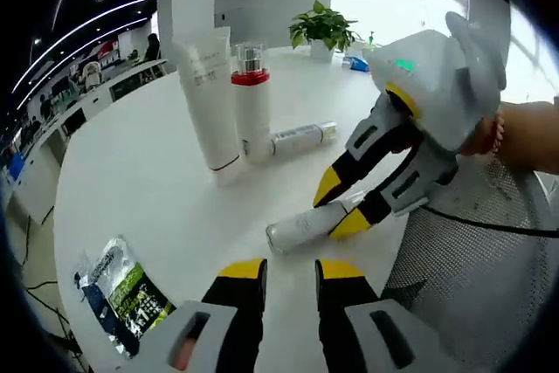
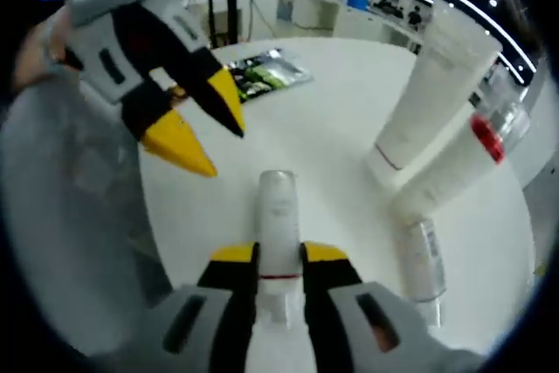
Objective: Arrange the skincare products in the storage area until every visible bottle or jar stands upright without overlapping.
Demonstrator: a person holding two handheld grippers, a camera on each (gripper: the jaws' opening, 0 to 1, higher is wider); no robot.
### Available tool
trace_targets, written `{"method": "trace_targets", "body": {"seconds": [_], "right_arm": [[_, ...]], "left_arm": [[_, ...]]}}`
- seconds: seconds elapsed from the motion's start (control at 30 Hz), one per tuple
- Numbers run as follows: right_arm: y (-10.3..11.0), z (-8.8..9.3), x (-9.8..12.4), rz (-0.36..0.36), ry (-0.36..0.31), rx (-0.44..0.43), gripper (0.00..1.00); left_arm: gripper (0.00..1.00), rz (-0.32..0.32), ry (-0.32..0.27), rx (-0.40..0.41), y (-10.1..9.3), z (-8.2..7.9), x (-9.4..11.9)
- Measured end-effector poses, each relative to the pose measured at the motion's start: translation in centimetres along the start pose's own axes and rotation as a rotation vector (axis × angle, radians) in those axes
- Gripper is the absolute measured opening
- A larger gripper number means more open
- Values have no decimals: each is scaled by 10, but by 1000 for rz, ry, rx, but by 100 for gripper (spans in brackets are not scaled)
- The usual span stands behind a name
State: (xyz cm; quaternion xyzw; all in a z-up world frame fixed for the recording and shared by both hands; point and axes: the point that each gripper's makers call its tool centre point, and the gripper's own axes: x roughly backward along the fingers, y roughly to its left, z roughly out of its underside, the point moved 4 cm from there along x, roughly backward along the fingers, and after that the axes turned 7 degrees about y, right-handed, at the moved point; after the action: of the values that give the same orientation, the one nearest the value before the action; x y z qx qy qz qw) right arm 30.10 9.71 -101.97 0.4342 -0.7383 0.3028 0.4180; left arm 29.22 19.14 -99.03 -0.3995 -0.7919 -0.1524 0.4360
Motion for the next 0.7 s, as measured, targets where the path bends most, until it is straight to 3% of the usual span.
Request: {"method": "trace_targets", "body": {"seconds": [0.2, 0.37, 0.63, 0.7], "right_arm": [[19, -4, -1, -91, -14, 122, 17], [36, -7, -3, -142, -6, 249, 17], [46, -7, -3, -202, -13, 303, 17], [49, -7, -2, -204, -14, 334, 17]], "left_arm": [[27, 68, 65, -105, -13, 9, -6], [28, 21, 177, -267, -15, 24, -15], [27, 43, 239, -302, -18, 35, -24], [26, 46, 283, -324, -19, 43, -27]]}}
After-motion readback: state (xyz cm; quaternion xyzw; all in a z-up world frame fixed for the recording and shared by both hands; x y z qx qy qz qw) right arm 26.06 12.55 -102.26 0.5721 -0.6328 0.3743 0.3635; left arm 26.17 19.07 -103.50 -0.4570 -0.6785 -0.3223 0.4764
